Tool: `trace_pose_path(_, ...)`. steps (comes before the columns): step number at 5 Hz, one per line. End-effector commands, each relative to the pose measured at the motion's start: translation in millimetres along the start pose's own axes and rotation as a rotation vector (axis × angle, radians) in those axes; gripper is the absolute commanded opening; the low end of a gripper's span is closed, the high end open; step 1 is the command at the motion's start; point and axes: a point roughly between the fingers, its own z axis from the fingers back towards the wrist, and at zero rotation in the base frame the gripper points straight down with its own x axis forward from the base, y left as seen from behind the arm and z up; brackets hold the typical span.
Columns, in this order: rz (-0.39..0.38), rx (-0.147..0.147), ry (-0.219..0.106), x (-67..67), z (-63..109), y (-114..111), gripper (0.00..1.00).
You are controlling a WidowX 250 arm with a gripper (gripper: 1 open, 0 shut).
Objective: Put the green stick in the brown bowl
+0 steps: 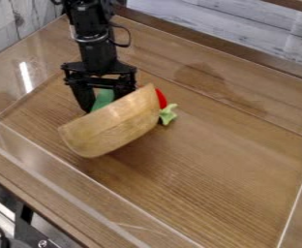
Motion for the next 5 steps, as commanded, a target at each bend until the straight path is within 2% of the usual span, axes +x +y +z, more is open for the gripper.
trace_pose_path(1,-0.014,-0.008,-0.042,6.0,8.9,-1,1.00)
trace_pose_path(2,-0.022,-0.014,-0.045,4.7,6.3,-3,1.00)
trace_pose_path(4,0.011,-0.034,-0.061,12.1,29.0,-13,1.00)
trace_pose_path(5,-0.039,-0.037,-0.062,13.3,34.1,-14,1.00)
